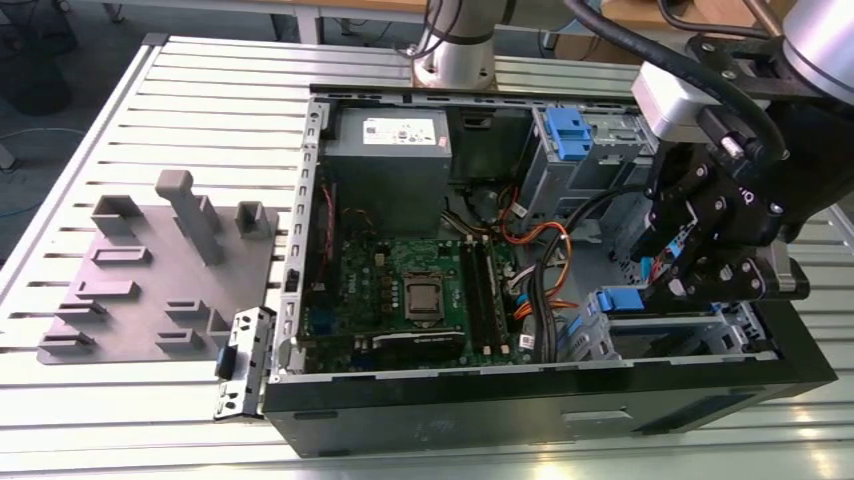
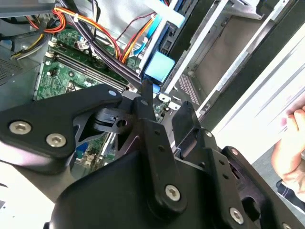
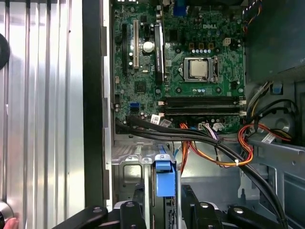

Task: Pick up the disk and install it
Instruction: 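Insert the disk into the insertion slot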

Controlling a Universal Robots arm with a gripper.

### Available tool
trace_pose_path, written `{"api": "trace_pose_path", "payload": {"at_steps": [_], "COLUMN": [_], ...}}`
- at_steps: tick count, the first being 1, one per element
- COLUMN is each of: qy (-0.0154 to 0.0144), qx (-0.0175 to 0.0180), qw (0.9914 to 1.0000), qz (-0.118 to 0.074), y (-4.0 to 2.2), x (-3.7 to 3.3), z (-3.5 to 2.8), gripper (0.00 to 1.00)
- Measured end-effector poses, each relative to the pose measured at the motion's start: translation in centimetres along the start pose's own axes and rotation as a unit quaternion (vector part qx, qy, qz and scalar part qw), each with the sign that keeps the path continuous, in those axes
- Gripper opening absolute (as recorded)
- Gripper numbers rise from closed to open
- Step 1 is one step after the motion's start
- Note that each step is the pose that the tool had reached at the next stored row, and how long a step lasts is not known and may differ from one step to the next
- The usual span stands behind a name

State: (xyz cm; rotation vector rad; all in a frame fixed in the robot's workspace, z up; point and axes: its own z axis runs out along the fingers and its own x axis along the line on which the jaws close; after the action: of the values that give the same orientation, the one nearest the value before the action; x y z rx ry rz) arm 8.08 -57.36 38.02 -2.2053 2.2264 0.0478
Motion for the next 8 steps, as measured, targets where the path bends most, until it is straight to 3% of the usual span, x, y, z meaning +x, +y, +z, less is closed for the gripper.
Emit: {"api": "trace_pose_path", "payload": {"at_steps": [4,8], "qy": [-0.0001,0.0000], "qx": [0.0026,0.0027], "qw": [0.99999,0.99997], "qz": [-0.004,-0.007], "y": [-0.11,-0.83], "x": [-0.05,-0.12], "z": [0.26,0.68], "gripper": [0.44,0.44]}}
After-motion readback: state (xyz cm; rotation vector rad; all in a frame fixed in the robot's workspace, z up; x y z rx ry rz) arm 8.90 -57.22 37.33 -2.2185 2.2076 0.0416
